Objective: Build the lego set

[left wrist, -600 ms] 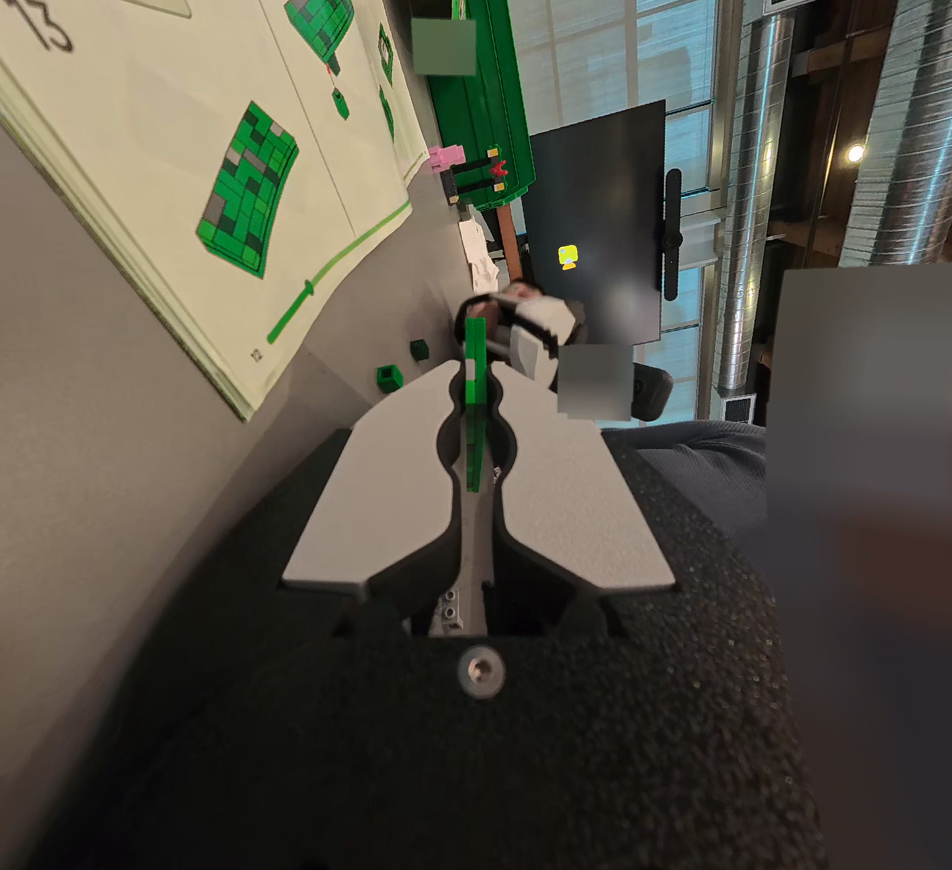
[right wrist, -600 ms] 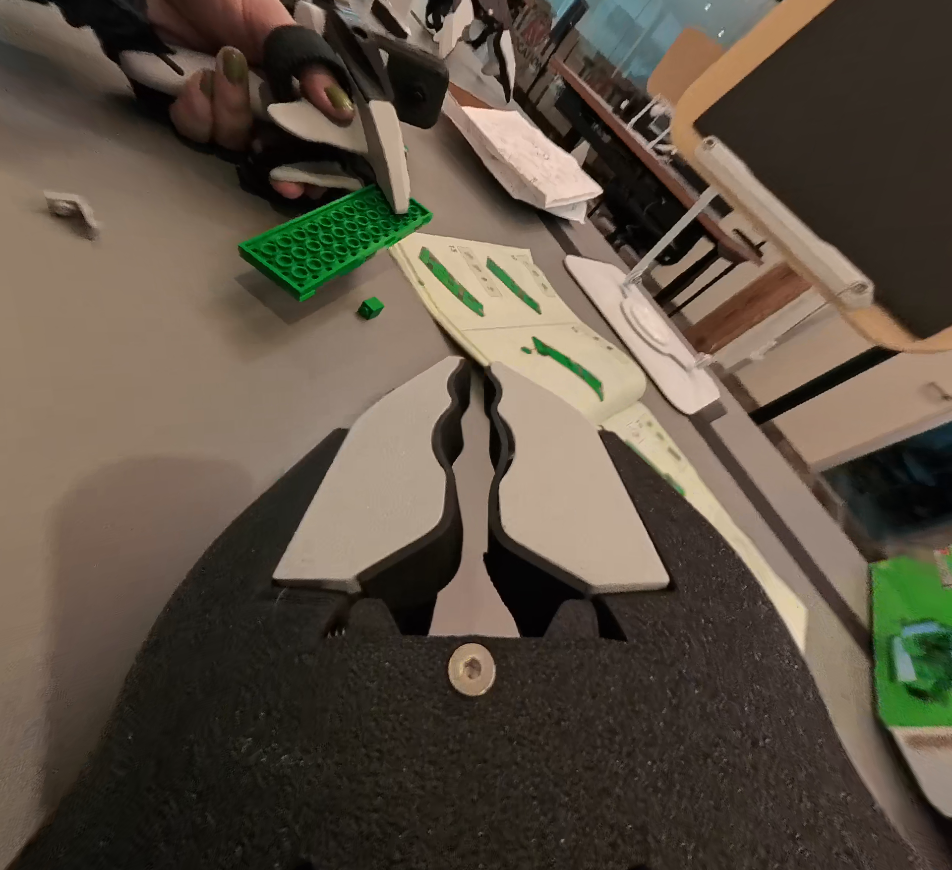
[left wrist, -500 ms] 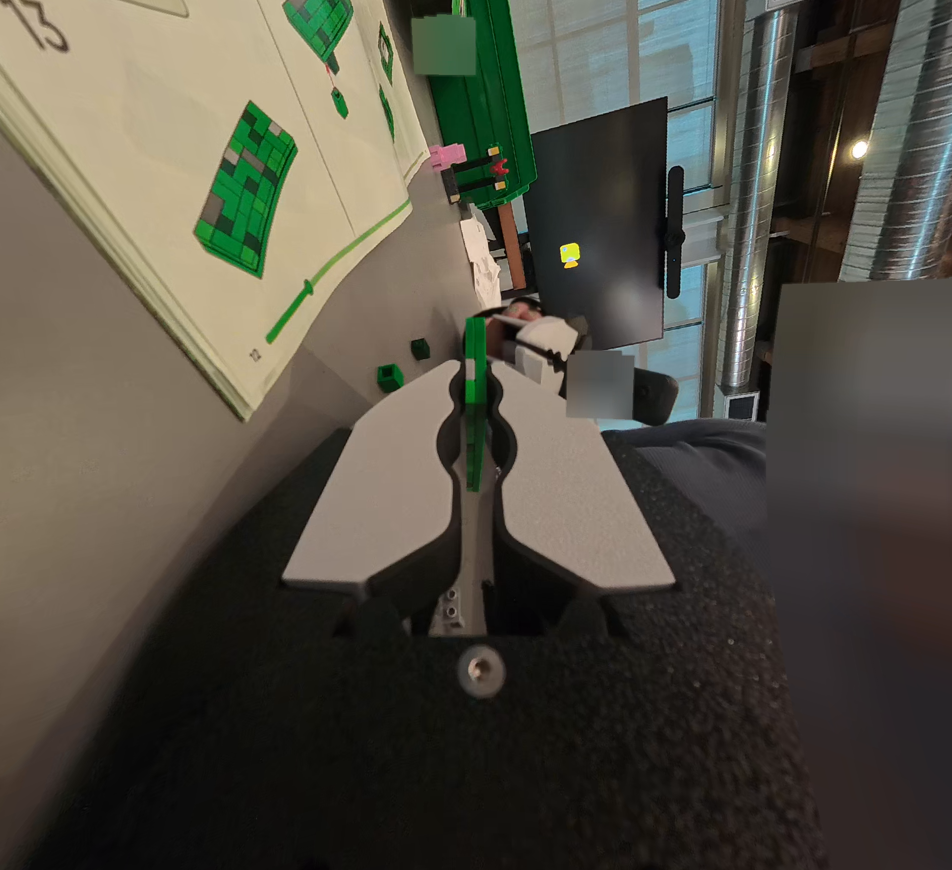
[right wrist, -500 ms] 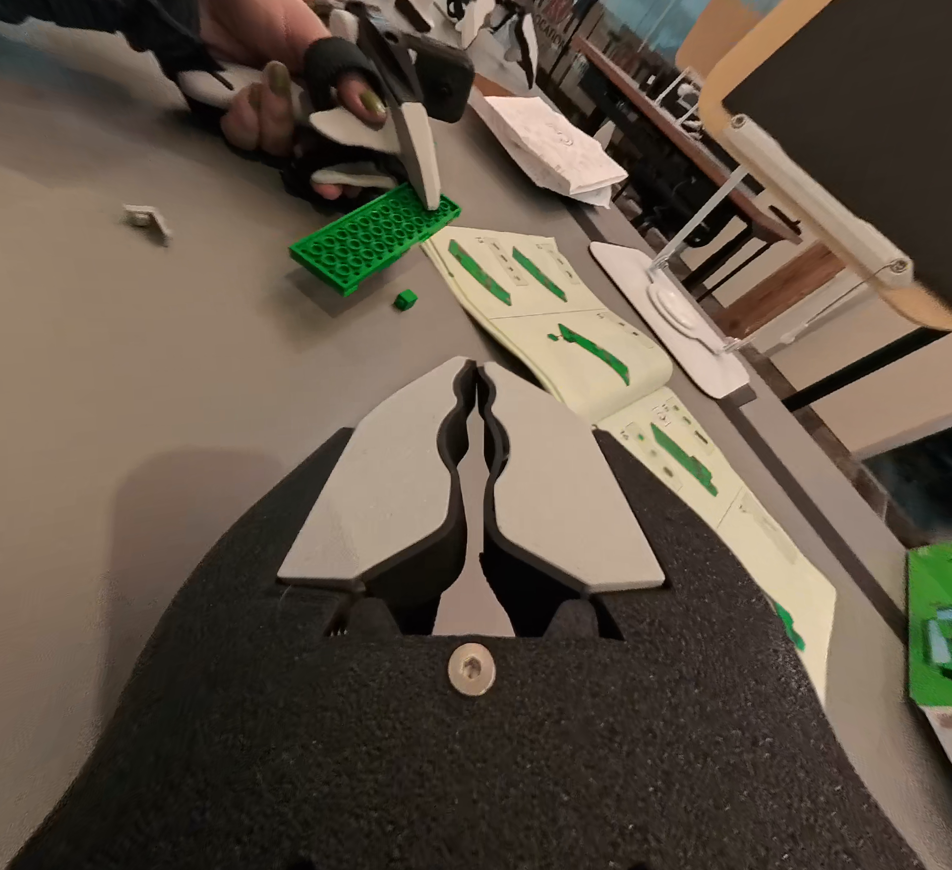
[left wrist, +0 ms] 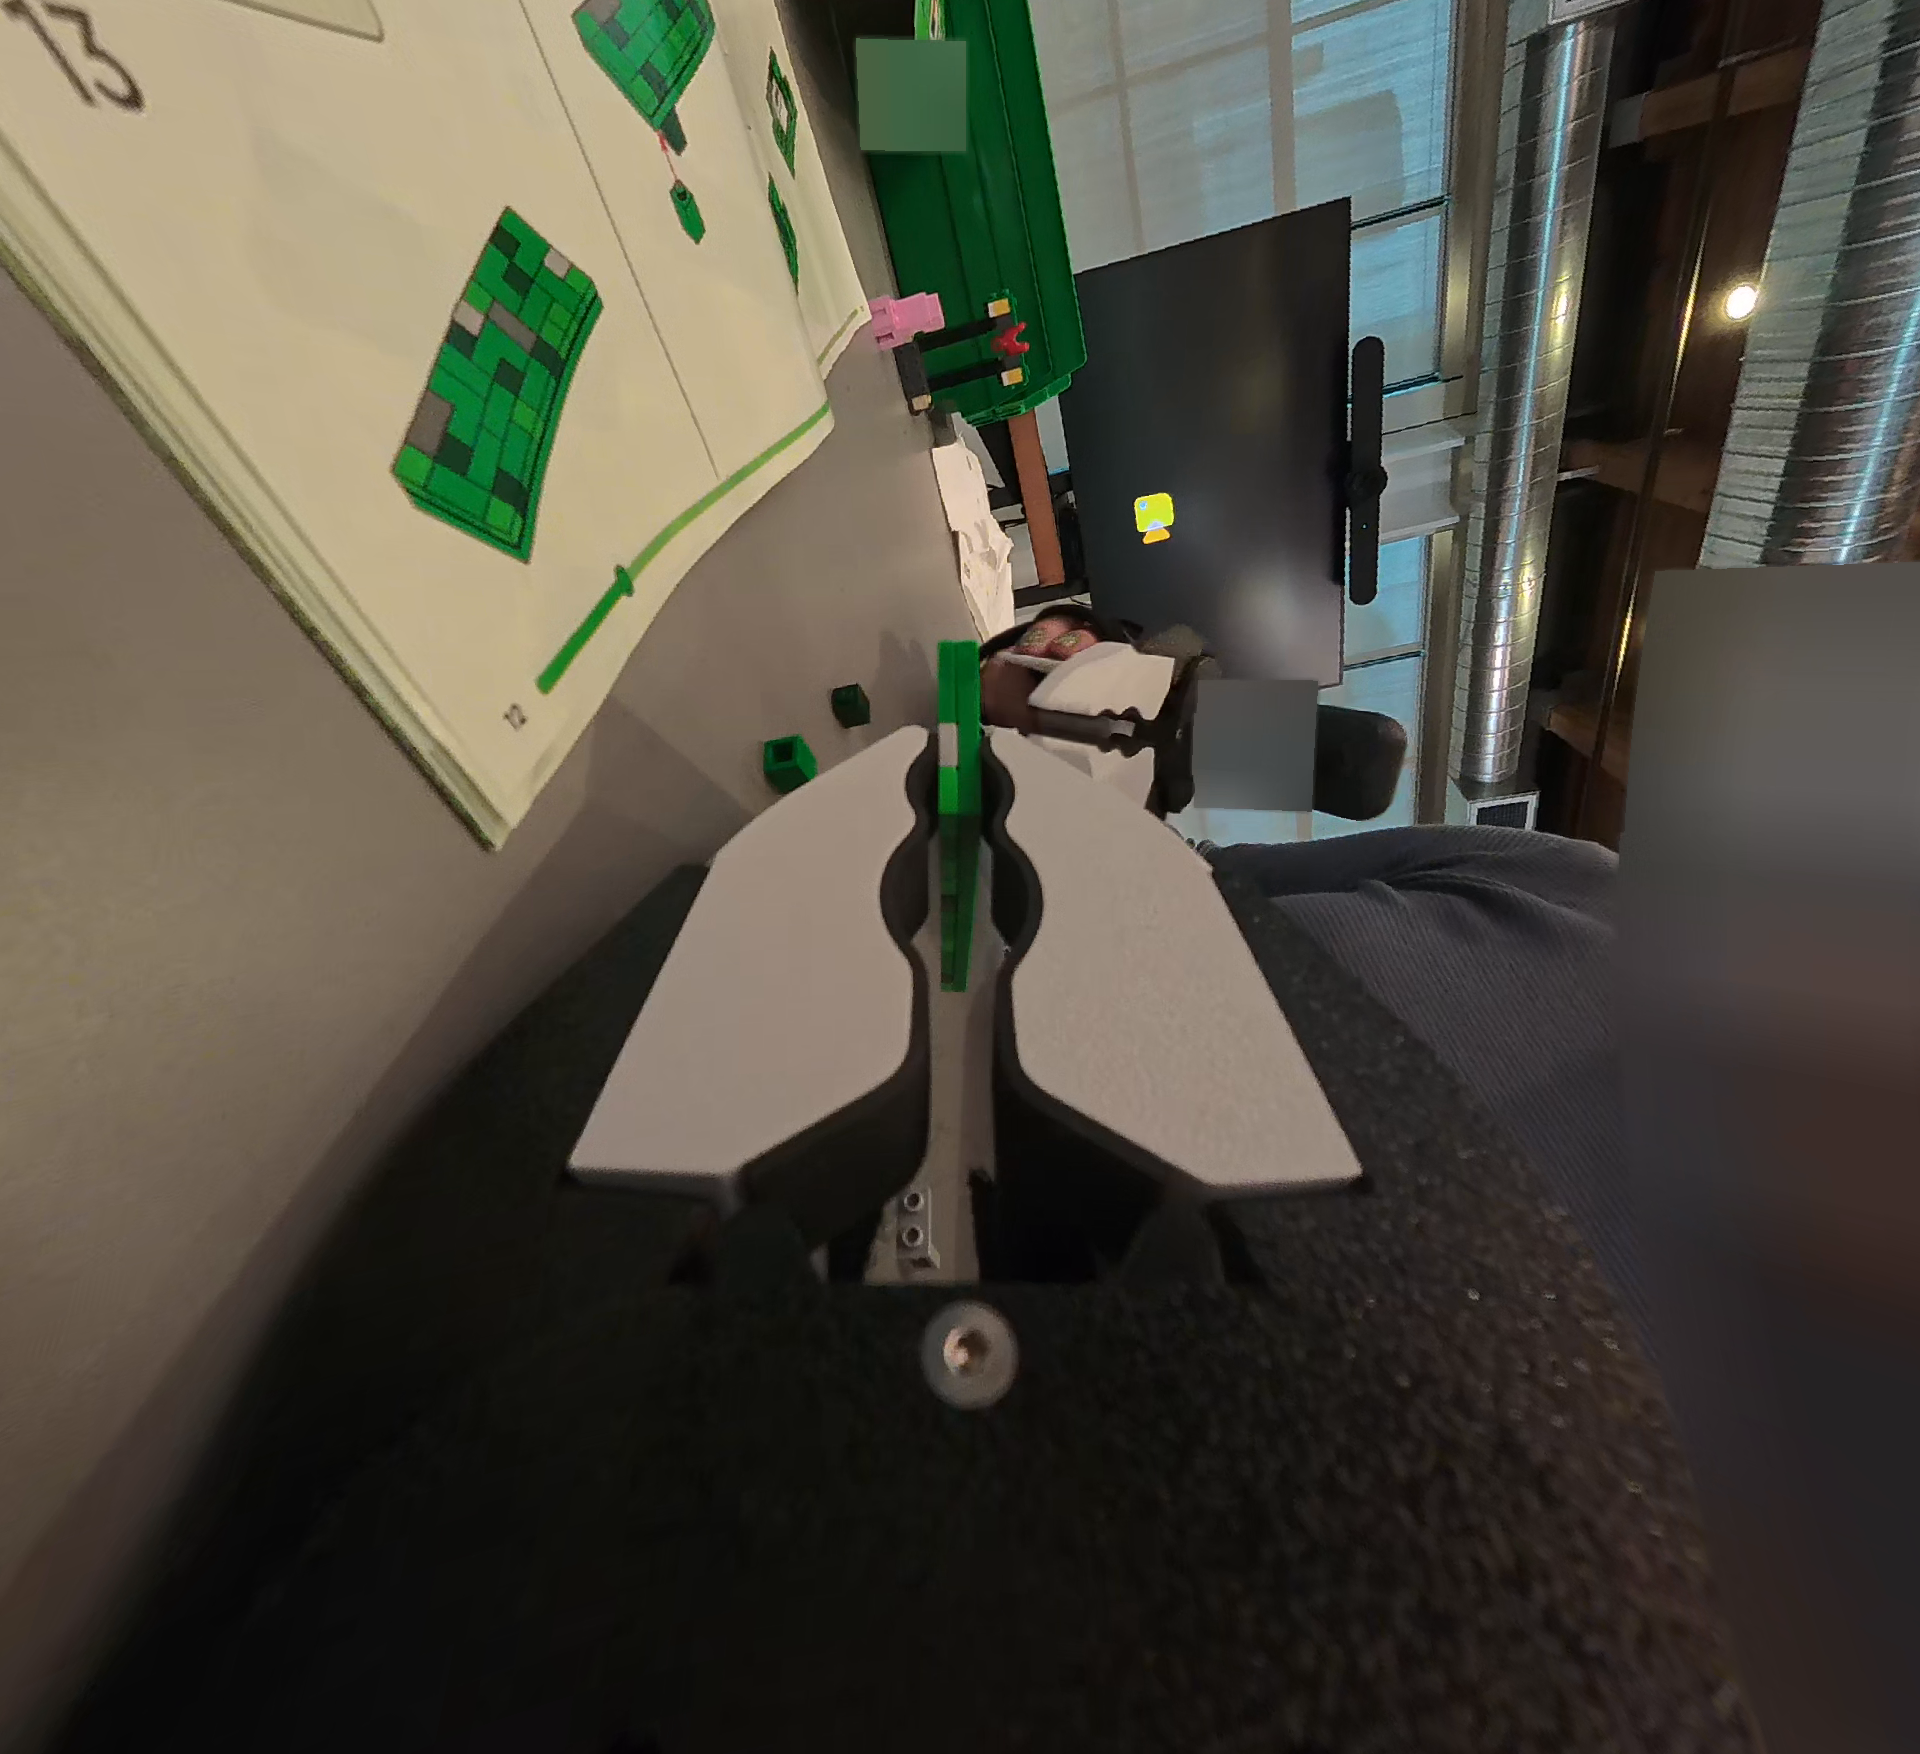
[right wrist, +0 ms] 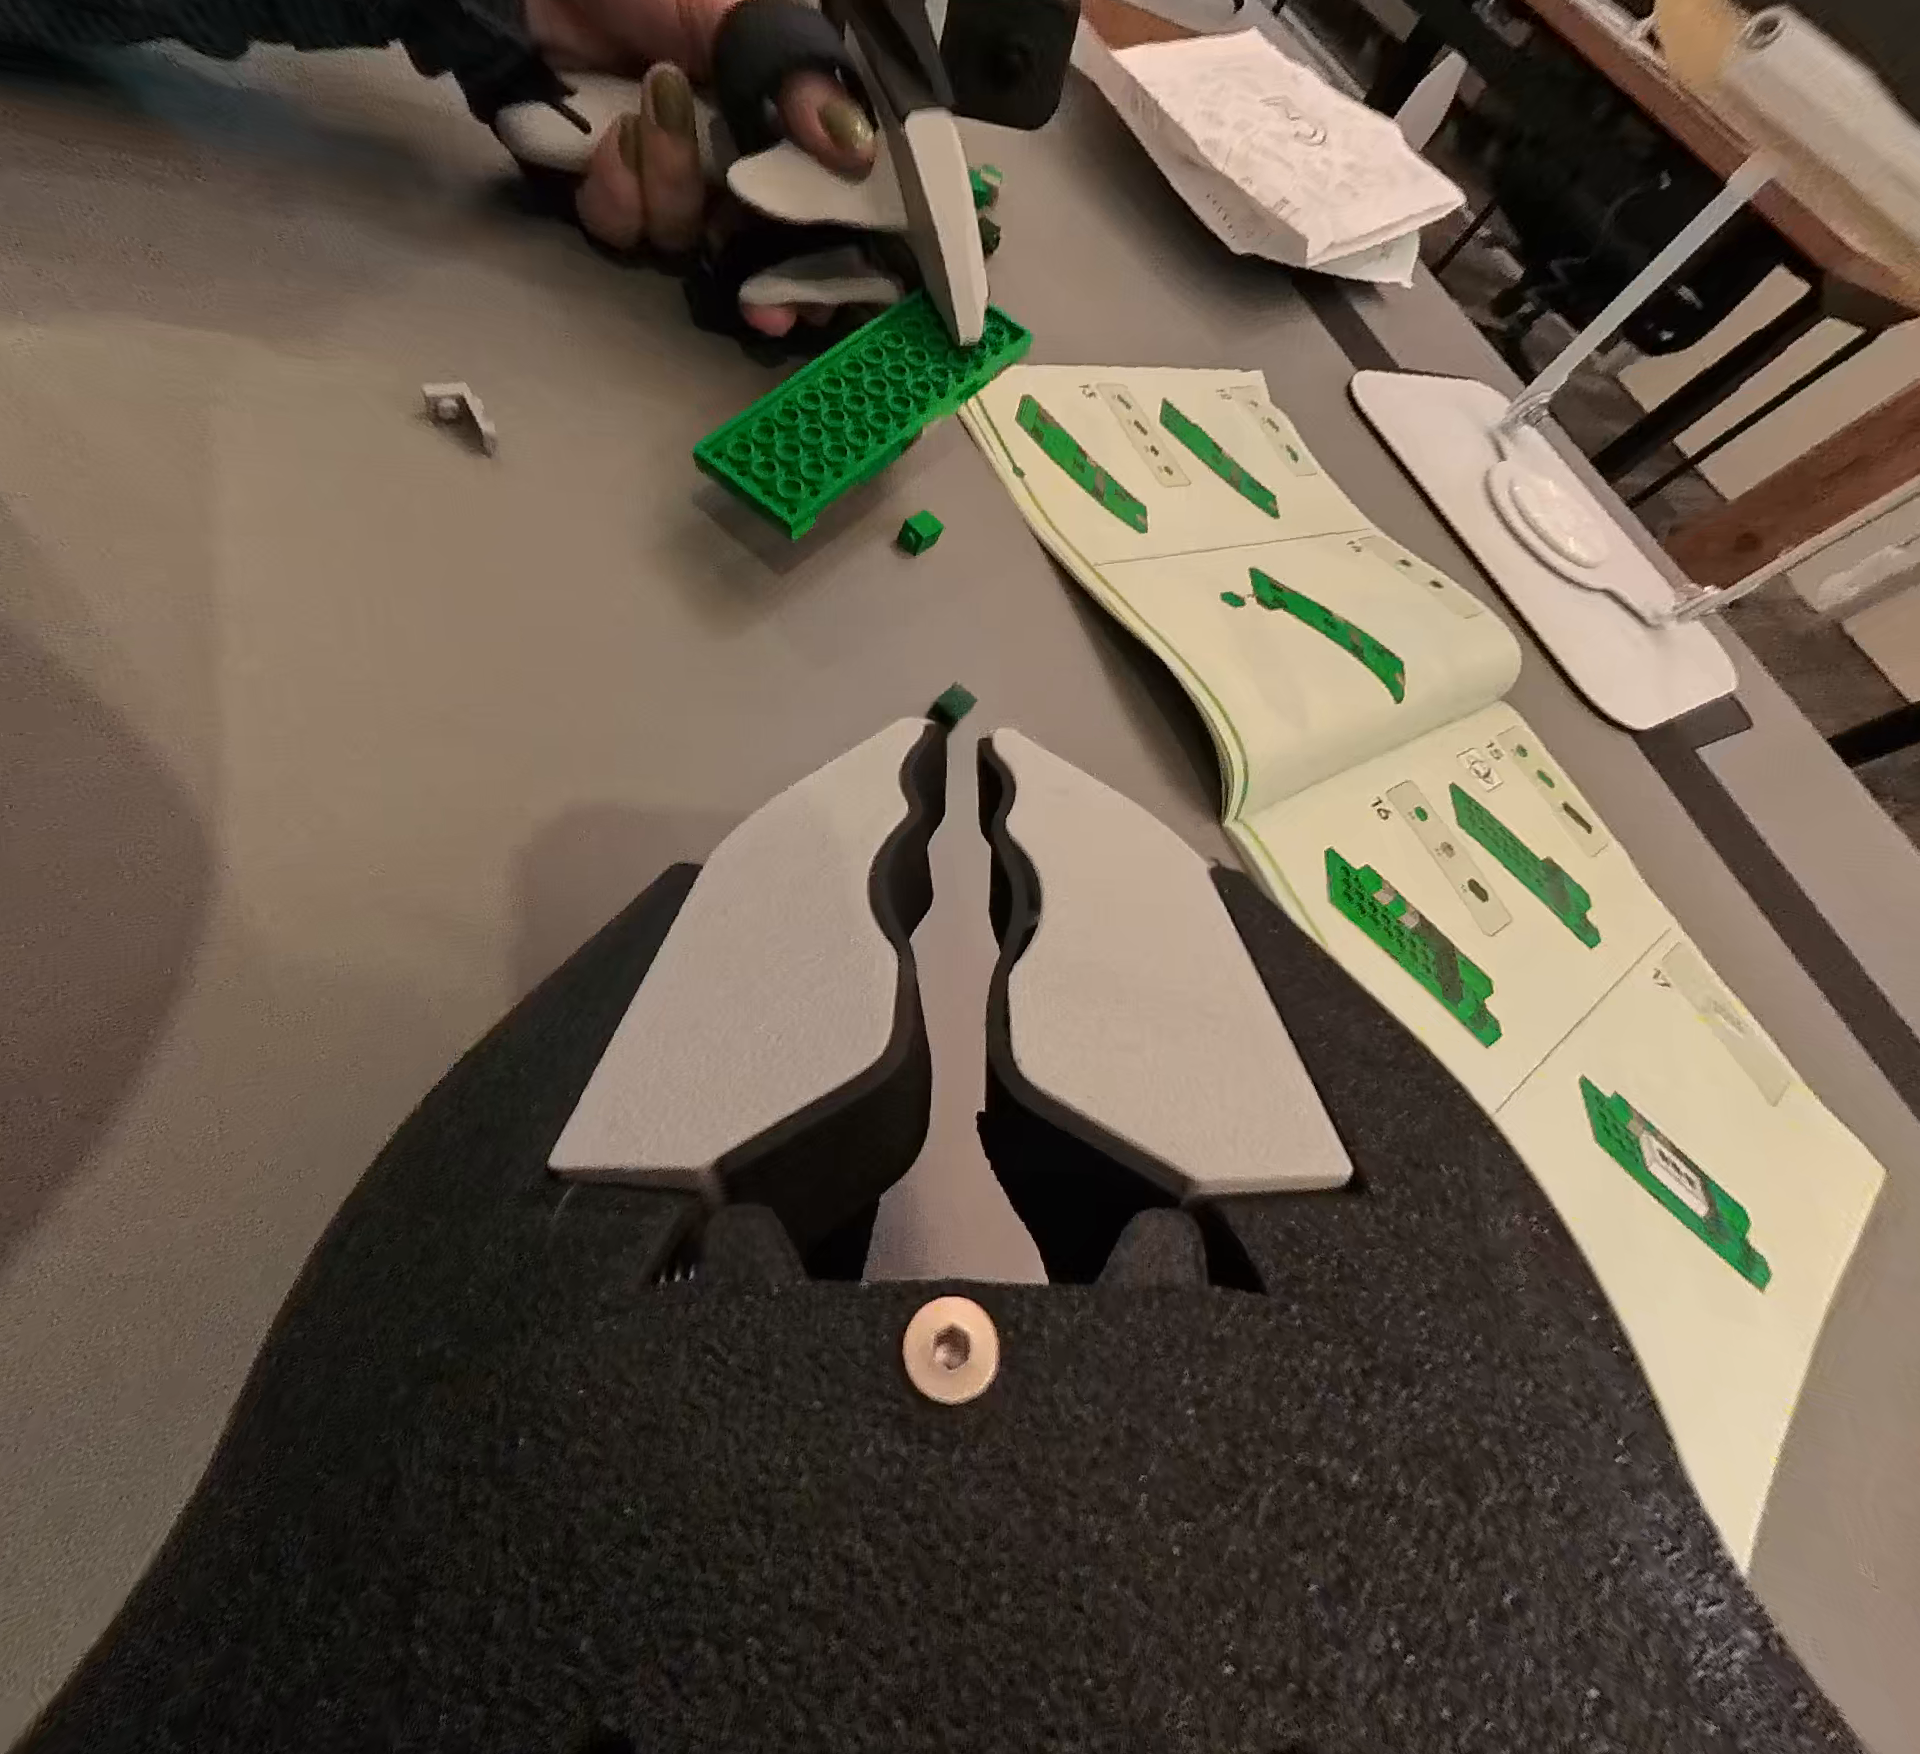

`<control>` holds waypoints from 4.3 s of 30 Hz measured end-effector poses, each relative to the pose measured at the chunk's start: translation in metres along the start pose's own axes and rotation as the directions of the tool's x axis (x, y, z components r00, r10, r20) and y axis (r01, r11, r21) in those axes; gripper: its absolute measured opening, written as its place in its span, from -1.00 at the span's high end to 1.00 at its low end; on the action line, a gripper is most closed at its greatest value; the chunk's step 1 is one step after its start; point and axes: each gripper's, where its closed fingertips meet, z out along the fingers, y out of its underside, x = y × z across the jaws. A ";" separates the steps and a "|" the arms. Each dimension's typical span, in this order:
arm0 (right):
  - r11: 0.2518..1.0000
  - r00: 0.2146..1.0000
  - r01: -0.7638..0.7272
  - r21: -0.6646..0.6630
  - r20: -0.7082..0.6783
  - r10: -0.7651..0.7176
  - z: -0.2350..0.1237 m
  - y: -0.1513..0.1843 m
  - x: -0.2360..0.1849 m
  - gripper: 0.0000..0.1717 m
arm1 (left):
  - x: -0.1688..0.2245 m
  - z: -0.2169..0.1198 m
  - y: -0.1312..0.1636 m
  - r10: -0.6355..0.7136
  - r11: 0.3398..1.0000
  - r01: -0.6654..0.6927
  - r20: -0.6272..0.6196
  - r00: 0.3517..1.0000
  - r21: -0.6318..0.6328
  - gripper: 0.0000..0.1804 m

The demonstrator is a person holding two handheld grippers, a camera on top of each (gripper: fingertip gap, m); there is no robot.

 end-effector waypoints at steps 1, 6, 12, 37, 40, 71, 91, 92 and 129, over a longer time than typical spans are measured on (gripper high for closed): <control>1.000 1.000 -0.005 -0.009 0.009 0.005 0.000 0.002 -0.001 0.93 | 0.000 0.000 0.000 -0.001 1.000 0.001 -0.001 1.000 0.000 0.94; 0.998 0.997 -0.062 -0.027 0.052 0.063 0.000 0.005 -0.008 0.93 | 0.000 0.000 0.000 -0.003 1.000 0.003 -0.003 1.000 0.000 0.93; 0.993 0.989 -0.093 -0.070 0.105 0.100 0.004 0.010 -0.018 0.91 | 0.000 0.000 0.000 -0.003 1.000 0.003 -0.003 1.000 0.001 0.93; 0.997 0.995 -0.072 -0.031 0.061 0.074 0.008 -0.005 -0.005 0.91 | 0.102 -0.036 -0.001 0.442 0.897 -0.356 -0.521 0.730 0.262 0.94; 0.997 0.996 -0.079 -0.003 0.039 0.079 0.006 -0.009 -0.001 0.92 | 0.122 -0.041 0.013 0.618 0.783 -0.522 -0.529 0.582 0.340 0.94; 0.952 0.947 -0.249 -0.180 0.162 0.279 0.011 0.024 -0.008 0.84 | 0.033 0.004 0.020 0.162 0.982 -0.175 -0.152 0.975 -0.075 0.94; 0.963 0.938 -0.167 -0.211 0.268 0.221 0.016 0.029 -0.009 0.84 | 0.016 -0.002 0.029 0.070 0.986 -0.081 -0.078 0.994 -0.148 0.94; 0.963 0.939 -0.165 -0.214 0.265 0.220 0.015 0.030 -0.009 0.84 | 0.016 -0.002 0.029 0.070 0.986 -0.081 -0.079 0.994 -0.149 0.94; 0.996 0.791 0.075 -0.051 0.611 -0.028 0.000 0.037 -0.028 0.82 | 0.012 -0.001 0.031 0.065 0.984 -0.074 -0.057 0.996 -0.160 0.93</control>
